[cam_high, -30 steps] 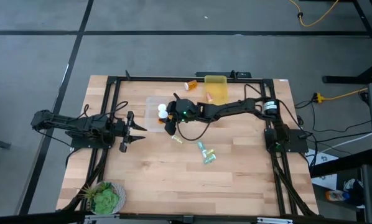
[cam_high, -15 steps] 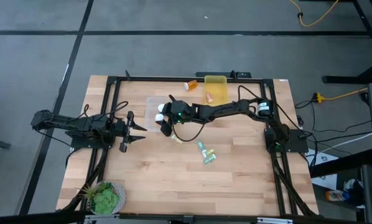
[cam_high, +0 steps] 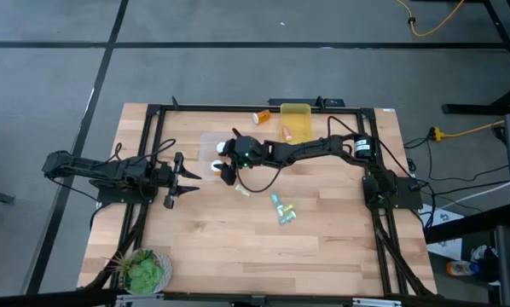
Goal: Pick and place medicine bottles into bin by pill shape (circle, oval)
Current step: Put the large orange pill bottle into the transparent bin
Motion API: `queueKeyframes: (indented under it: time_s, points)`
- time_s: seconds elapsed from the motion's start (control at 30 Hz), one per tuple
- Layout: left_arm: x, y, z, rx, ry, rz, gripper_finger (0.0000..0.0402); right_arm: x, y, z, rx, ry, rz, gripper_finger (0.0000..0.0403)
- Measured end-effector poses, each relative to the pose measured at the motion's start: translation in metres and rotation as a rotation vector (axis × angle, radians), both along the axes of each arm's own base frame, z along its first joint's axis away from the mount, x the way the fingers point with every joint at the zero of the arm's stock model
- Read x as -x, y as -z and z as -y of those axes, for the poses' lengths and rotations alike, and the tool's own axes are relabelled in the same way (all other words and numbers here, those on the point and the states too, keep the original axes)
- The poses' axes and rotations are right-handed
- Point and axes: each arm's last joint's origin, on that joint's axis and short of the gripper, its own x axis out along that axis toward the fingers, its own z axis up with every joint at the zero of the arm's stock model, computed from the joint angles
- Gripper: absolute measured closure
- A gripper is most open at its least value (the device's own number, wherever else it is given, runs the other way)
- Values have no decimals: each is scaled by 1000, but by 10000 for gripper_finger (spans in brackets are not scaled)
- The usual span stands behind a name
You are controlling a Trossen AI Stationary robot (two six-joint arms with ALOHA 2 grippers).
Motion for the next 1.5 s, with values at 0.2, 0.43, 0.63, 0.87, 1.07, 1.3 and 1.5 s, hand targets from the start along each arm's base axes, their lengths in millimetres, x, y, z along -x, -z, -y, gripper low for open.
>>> queueKeyframes:
  time_s: [0.2, 0.43, 0.63, 0.87, 1.07, 1.3, 1.5]
  points:
    - [0, 0, 0, 0, 0, -1, 253, 16, -27, 22, -10, 58, -44, 159]
    - [0, 1, 0, -1, -1, -6, 253, 44, -44, 34, -11, 75, -234, 159]
    - [0, 1, 0, -2, -1, -11, 253, 58, -36, 38, -85, 118, -386, 159]
    - [0, 1, 0, -1, -8, -10, 253, 56, -27, 31, -210, 421, -339, 159]
    - [0, 1, 0, 0, -9, -7, 253, 51, -25, 15, -146, 571, -281, 159]
    - [0, 1, 0, 1, -9, -6, 253, 48, -26, -6, -131, 604, -244, 159]
    - [0, 0, 0, 3, -9, -4, 253, 43, -11, -15, -134, 608, -265, 159]
